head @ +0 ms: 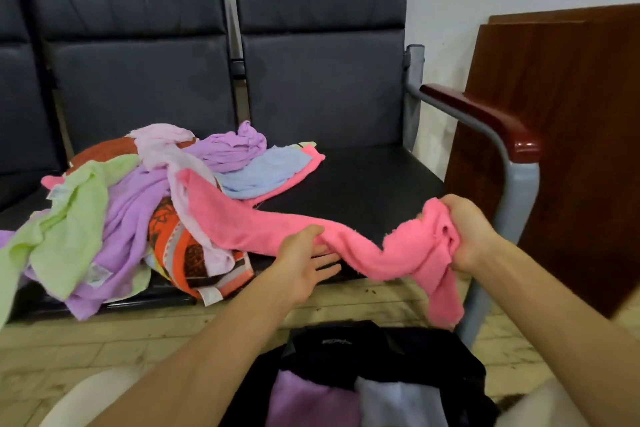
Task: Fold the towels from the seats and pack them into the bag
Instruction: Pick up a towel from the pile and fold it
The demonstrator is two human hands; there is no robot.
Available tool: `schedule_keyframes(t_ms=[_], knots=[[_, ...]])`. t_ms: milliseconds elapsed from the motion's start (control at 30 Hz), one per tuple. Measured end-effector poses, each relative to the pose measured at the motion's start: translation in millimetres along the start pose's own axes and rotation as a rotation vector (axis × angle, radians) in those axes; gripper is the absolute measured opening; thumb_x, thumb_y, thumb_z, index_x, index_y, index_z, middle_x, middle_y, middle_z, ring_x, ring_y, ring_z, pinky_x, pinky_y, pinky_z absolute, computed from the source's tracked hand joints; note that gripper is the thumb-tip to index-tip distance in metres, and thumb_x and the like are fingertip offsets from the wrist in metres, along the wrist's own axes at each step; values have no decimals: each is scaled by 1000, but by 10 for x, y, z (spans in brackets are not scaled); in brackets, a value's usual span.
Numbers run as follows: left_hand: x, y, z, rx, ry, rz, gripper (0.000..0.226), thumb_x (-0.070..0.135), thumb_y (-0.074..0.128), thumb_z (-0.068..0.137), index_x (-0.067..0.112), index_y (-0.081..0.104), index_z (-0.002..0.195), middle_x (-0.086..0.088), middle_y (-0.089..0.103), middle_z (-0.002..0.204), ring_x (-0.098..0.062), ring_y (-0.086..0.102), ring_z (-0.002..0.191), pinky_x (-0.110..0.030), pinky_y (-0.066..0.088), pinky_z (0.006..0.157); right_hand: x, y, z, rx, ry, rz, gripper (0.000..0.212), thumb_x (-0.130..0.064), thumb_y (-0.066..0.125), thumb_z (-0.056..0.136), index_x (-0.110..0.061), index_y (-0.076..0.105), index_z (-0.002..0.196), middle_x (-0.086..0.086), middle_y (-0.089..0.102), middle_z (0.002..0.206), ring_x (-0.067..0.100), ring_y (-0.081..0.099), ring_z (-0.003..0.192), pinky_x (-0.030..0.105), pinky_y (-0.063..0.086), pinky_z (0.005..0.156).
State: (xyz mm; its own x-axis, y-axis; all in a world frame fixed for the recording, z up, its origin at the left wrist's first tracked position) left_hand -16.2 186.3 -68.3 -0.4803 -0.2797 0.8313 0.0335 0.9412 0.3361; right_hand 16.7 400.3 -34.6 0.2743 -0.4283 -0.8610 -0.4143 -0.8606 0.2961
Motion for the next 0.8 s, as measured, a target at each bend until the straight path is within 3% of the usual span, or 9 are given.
schedule_keyframes(t_ms=[67, 167, 233, 333, 467, 567, 700, 800], knots=[[-130, 66, 10, 26, -61, 10, 33, 19, 49, 96, -3, 50, 120, -24, 57, 115, -36, 60, 102, -41, 50, 77, 34, -11, 5, -28, -66, -119, 24, -25, 53, 88, -9, 63, 73, 9, 64, 62, 22, 62, 60, 36, 54, 72], [-231, 131, 12, 54, -63, 6, 29, 19, 53, 96, -3, 52, 114, -24, 58, 115, -35, 60, 100, -43, 50, 80, 114, 74, -109, -83, -45, -261, 23, -24, 55, 92, -5, 68, 94, 18, 73, 86, 30, 69, 83, 44, 55, 88], [-306, 155, -27, 75, -58, -27, 27, 18, 55, 95, -2, 54, 113, -24, 60, 109, -34, 62, 92, -43, 52, 73, 196, 128, -186, -147, -20, -309, 20, -22, 58, 92, -6, 69, 90, 15, 72, 87, 29, 68, 86, 41, 55, 84], [-468, 182, -129, 53, -110, -73, 29, 22, 57, 93, 2, 57, 114, -17, 62, 94, -27, 60, 77, -39, 50, 65, 294, 171, -278, -305, -2, -359, 19, -17, 58, 93, -9, 68, 80, 7, 67, 73, 20, 62, 72, 34, 50, 68], [-504, 127, -176, -1, -130, 10, 23, 31, 58, 91, 9, 59, 99, -9, 57, 88, -20, 52, 74, -32, 42, 65, 393, 214, -443, -500, 37, -409, 21, -15, 55, 93, -1, 70, 92, 15, 69, 90, 24, 65, 82, 37, 53, 77], [-397, 68, -189, -38, -61, 69, 7, 15, 56, 91, 9, 60, 92, -8, 55, 79, -19, 53, 68, -28, 44, 64, 444, 168, -497, -535, 18, -474, 20, -10, 54, 93, 4, 68, 95, 17, 68, 91, 23, 66, 82, 33, 55, 73], [-216, 25, -259, -109, 83, 110, 19, 0, 46, 92, 2, 64, 93, -15, 63, 84, -29, 61, 84, -42, 52, 81, 443, 88, -563, -503, -30, -734, 13, 0, 56, 92, -1, 67, 98, 11, 69, 93, 14, 65, 80, 19, 52, 65], [-60, 56, -376, -171, 172, 106, 22, -2, 46, 93, 1, 64, 106, -17, 68, 97, -30, 62, 94, -44, 53, 85, 473, 65, -581, -389, -74, -764, 26, 7, 59, 89, -1, 57, 113, 19, 65, 104, 23, 64, 81, 24, 55, 62]])
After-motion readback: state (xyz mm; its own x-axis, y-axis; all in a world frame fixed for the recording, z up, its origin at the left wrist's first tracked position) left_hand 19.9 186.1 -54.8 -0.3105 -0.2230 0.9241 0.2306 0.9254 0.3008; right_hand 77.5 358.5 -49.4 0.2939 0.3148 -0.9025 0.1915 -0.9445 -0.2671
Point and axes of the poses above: each hand's wrist, its own z-axis towards the middle knuckle, its own y-axis out of the palm, x = y × z, the point moved 4 cm from there along z, towards the middle knuckle
